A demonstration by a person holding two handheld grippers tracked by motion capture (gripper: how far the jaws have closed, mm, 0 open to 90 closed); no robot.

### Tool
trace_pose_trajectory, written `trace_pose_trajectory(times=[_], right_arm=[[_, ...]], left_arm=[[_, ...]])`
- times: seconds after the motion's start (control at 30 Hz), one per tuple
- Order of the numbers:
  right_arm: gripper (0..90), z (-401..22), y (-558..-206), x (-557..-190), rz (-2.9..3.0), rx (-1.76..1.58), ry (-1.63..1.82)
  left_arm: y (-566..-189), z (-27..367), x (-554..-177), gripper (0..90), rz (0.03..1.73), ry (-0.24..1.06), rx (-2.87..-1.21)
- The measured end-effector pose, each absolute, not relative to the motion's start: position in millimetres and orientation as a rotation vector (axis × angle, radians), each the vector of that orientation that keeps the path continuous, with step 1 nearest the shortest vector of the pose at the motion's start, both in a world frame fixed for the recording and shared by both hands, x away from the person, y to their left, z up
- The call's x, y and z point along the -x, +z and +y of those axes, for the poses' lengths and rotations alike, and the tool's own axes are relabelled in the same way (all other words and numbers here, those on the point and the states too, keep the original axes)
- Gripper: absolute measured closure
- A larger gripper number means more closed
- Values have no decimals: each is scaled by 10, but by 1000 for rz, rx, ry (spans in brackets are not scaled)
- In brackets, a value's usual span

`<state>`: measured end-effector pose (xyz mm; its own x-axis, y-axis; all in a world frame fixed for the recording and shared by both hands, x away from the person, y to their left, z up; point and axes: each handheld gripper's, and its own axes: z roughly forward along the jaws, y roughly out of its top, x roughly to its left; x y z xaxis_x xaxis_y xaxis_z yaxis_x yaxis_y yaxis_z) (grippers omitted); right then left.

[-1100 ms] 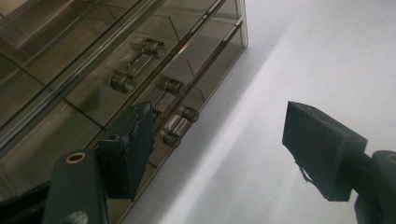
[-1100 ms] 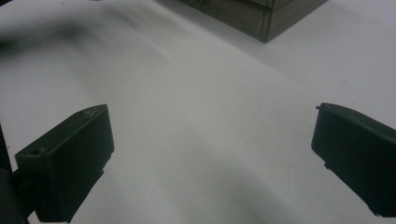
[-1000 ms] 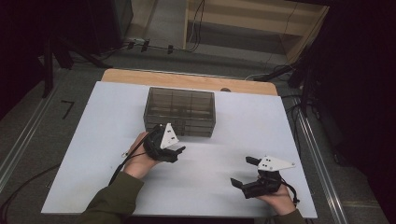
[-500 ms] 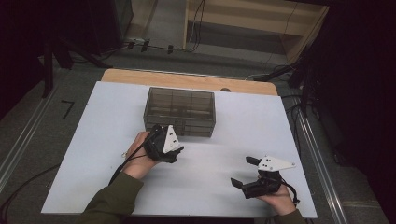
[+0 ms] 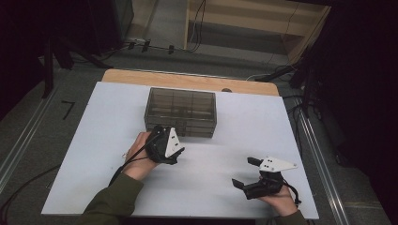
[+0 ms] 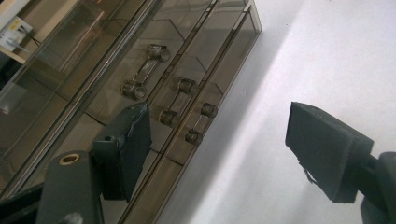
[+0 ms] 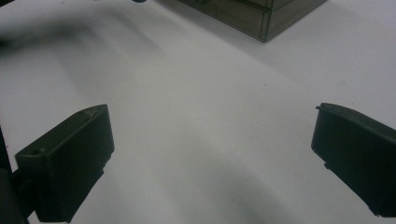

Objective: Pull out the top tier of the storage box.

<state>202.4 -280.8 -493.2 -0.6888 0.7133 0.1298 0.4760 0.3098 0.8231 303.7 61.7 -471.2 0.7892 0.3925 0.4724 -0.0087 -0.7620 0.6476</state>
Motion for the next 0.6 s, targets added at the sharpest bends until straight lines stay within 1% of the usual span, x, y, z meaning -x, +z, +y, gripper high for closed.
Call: trace_pose_trajectory(times=[0.43, 0.6], right_arm=[[0, -2804, -4932, -2021, 2320, -1078, 1318], [0, -2806, -4933, -2023, 2319, -1077, 1315]], left_arm=[[-4724, 600, -3007, 218, 222, 883, -2352], [-4725, 596, -3002, 213, 215, 896, -2352]])
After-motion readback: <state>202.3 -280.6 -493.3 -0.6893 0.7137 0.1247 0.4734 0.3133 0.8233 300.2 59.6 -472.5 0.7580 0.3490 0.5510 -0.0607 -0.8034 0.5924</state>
